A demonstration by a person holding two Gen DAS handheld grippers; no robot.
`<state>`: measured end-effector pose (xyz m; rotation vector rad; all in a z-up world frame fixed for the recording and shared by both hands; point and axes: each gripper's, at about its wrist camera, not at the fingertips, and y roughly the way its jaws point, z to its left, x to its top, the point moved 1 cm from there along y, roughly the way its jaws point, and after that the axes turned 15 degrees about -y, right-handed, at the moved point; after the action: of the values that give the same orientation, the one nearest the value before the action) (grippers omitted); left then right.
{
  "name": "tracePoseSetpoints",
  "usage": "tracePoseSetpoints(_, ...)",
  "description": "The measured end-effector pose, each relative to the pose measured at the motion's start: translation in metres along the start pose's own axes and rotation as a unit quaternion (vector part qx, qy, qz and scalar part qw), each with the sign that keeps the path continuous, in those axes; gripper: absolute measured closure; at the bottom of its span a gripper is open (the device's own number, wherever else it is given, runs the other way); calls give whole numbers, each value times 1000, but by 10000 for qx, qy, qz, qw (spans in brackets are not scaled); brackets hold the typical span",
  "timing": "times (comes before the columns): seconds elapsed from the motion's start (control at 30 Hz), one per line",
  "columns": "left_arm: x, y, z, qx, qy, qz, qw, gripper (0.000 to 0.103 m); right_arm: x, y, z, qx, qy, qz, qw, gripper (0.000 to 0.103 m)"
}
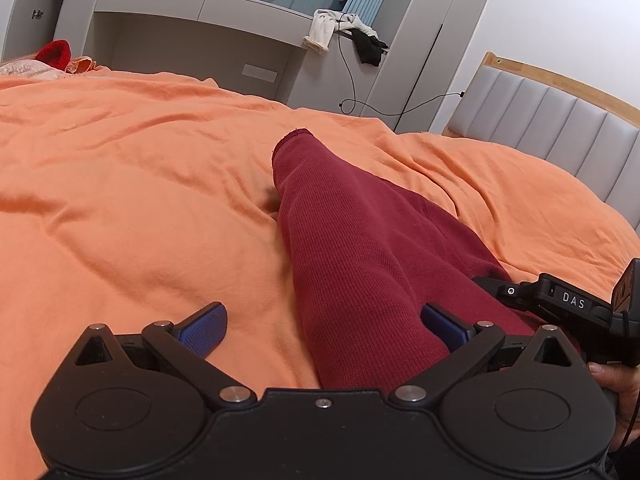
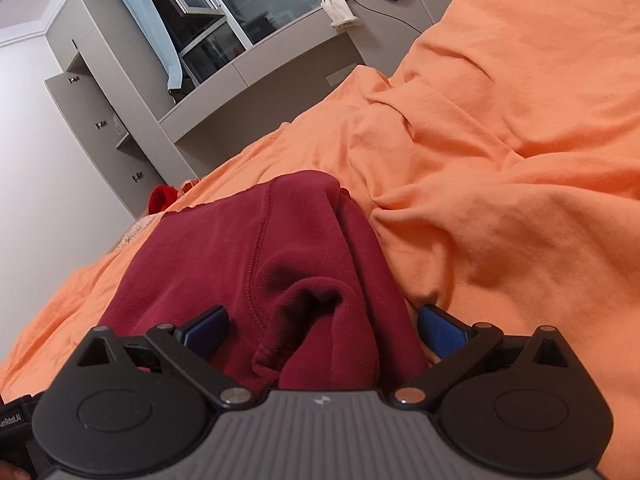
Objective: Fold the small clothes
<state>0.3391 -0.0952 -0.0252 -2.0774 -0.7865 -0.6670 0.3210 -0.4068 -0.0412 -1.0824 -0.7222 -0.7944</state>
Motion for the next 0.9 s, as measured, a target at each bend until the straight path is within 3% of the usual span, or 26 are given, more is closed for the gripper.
tracePoseSetpoints(0.43,1,-1,0,-36,-43,35,10000,0,-2,0,2,-43,-40,-57,10000,0)
tracePoseSetpoints(0.67,17,-1,9,-251,-318,291,9988,0,-2,-1,3,-56,-58,-59,10000,0)
tracePoseSetpoints(0.8,30,5,1,-303,-154,485,9982,0,-1,0,4,-95,-84,-33,9999,0)
tracePoseSetpoints(0.9,49,4,5,-685,-397,42,9969,0,-2,-1,3,-60,-62,-66,9999,0)
